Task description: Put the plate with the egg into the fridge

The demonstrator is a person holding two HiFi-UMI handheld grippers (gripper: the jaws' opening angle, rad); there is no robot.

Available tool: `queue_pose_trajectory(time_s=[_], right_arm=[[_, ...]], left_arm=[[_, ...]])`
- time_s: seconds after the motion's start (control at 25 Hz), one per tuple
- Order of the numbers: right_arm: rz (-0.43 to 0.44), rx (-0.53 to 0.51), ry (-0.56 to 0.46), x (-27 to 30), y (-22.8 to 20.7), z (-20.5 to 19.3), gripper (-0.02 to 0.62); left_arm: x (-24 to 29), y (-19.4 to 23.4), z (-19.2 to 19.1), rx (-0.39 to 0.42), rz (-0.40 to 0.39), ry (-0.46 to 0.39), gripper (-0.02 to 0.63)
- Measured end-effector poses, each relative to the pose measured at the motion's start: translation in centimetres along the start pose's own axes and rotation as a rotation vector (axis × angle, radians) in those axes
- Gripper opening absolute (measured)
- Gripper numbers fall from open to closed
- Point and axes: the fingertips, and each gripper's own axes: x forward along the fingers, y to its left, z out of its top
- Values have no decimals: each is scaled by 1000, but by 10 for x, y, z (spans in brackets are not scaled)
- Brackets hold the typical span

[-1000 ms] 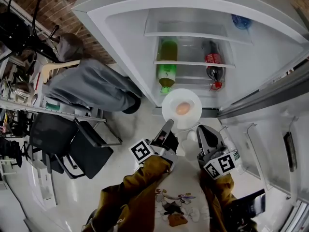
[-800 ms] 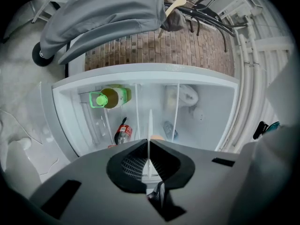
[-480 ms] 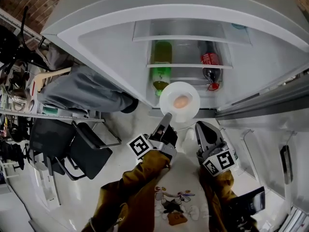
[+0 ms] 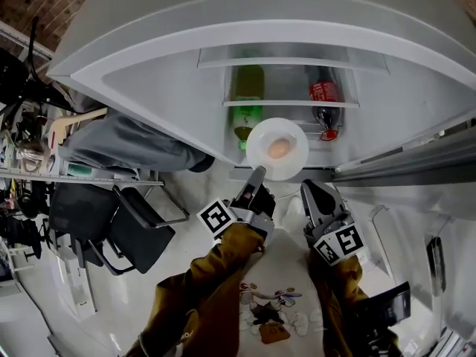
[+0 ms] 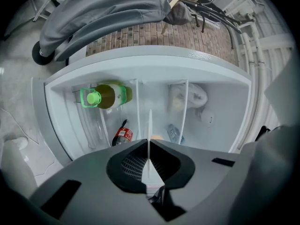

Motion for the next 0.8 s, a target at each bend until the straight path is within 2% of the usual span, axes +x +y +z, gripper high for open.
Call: queue_pose_trajectory(time_s=[0.36,0.8], right_arm=[[39,-39,18,8,-1,7,6],[30,-90,32,8,-10,12,6]], left_arm=[[15,-1,2,-5,8,-24,20],[34,3,6,-12,11,-45,20]])
